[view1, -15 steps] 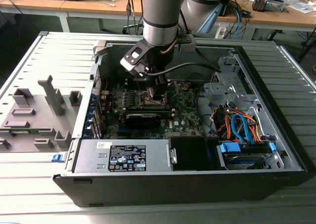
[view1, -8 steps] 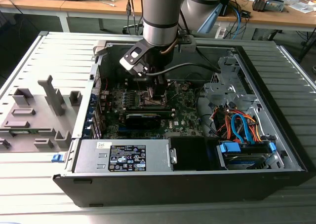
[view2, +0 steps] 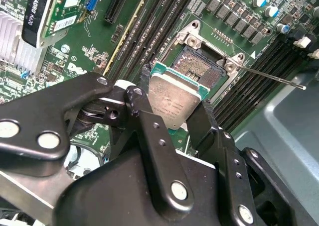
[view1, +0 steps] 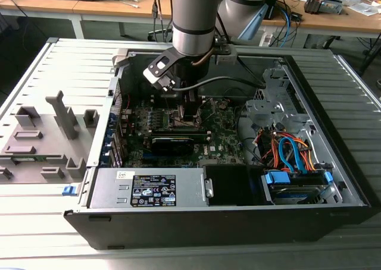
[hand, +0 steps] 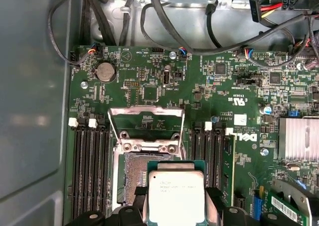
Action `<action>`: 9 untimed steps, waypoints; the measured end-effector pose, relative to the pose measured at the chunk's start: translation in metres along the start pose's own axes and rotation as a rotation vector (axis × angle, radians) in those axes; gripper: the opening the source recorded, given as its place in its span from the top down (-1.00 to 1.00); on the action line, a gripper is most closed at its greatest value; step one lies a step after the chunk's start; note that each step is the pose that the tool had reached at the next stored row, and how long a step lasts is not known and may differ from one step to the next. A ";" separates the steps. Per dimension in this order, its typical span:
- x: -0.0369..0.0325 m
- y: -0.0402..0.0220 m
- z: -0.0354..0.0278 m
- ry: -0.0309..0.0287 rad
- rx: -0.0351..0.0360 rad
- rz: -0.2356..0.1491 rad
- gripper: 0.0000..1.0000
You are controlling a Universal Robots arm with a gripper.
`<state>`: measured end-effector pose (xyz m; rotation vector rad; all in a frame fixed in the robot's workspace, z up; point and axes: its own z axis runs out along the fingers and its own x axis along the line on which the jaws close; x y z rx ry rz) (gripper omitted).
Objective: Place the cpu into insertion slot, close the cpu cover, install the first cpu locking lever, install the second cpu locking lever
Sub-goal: 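Place the cpu into insertion slot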
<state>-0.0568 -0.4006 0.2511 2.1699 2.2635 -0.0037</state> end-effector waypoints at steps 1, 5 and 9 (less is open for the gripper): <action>0.0000 0.0000 0.0000 0.0000 0.0000 0.000 -0.08; 0.0002 0.0000 0.0072 0.0000 0.0000 0.000 -0.08; 0.0016 0.0000 0.0072 0.0001 0.0000 0.000 -0.08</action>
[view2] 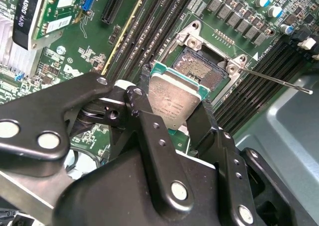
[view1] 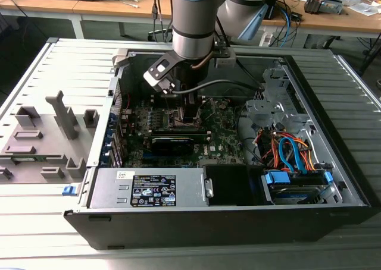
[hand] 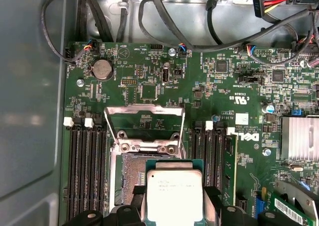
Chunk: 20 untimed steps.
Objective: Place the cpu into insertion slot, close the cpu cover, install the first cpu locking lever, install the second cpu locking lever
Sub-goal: 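Place the cpu into insertion slot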
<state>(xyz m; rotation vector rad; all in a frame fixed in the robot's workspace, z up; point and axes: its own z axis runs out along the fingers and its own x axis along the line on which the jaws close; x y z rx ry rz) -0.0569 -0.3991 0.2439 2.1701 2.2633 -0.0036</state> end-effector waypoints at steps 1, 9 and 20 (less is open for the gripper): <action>0.0005 0.0001 0.0000 0.0000 0.0000 0.000 -0.08; 0.0048 0.0003 0.0018 -0.0002 0.0001 0.000 -0.08; 0.0048 0.0004 0.0051 -0.0001 0.0000 0.000 -0.08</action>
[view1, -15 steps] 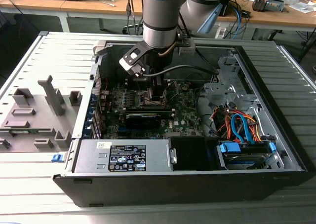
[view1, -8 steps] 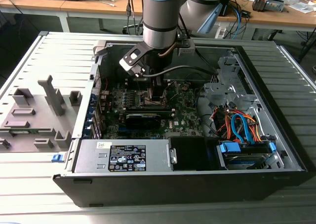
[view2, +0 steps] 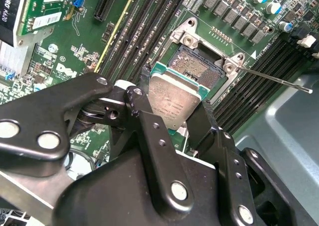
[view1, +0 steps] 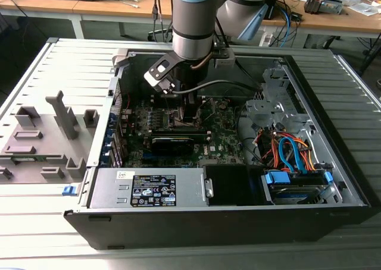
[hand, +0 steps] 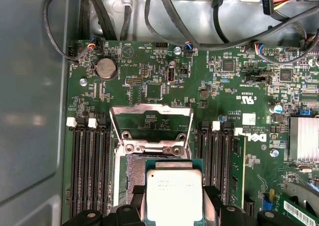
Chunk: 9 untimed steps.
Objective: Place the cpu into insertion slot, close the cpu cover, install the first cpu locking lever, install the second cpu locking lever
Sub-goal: 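Place the cpu into insertion slot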
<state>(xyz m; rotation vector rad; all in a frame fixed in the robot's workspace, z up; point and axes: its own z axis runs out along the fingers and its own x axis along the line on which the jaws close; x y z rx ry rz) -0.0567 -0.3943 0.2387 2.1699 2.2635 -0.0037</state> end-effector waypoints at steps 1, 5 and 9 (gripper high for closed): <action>0.0000 0.0000 0.0002 0.0000 -0.0001 0.000 -0.08; 0.0000 0.0000 0.0012 0.0001 0.0000 0.000 -0.08; 0.0135 0.0010 0.0074 0.0002 -0.0001 0.002 -0.08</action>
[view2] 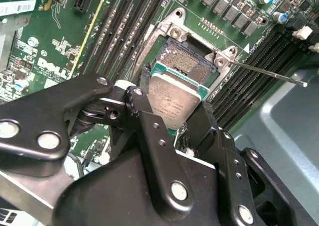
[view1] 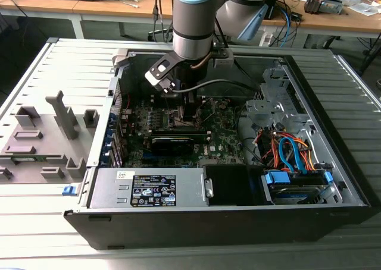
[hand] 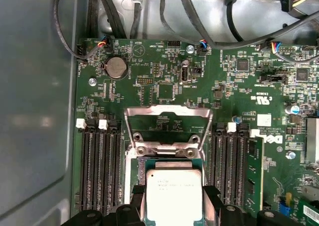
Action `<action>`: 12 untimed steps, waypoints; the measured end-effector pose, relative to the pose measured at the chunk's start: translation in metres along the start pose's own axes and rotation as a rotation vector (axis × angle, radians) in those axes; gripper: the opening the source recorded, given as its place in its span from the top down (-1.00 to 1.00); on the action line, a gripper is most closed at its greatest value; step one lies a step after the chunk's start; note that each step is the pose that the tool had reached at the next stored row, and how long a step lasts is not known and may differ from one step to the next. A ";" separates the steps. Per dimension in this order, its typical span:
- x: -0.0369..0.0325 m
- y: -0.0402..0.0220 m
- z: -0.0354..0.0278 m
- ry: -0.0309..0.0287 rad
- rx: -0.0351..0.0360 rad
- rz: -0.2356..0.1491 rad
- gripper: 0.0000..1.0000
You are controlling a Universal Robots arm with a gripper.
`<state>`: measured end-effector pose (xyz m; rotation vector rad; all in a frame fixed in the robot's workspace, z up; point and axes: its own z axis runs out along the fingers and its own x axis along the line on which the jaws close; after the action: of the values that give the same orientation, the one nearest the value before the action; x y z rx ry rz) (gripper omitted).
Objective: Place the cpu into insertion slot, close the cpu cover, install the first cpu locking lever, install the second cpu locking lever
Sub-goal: 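Place the cpu into insertion slot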
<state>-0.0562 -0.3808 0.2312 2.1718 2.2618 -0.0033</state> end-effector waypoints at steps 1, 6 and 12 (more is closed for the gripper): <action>0.0027 -0.0019 0.0055 0.0000 0.0002 0.008 -0.08; 0.0044 -0.0039 0.0090 -0.0001 0.0003 0.019 -0.08; 0.0051 -0.0045 0.0129 -0.0002 0.0003 0.033 -0.08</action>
<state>-0.0608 -0.3760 0.2182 2.2094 2.2251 -0.0037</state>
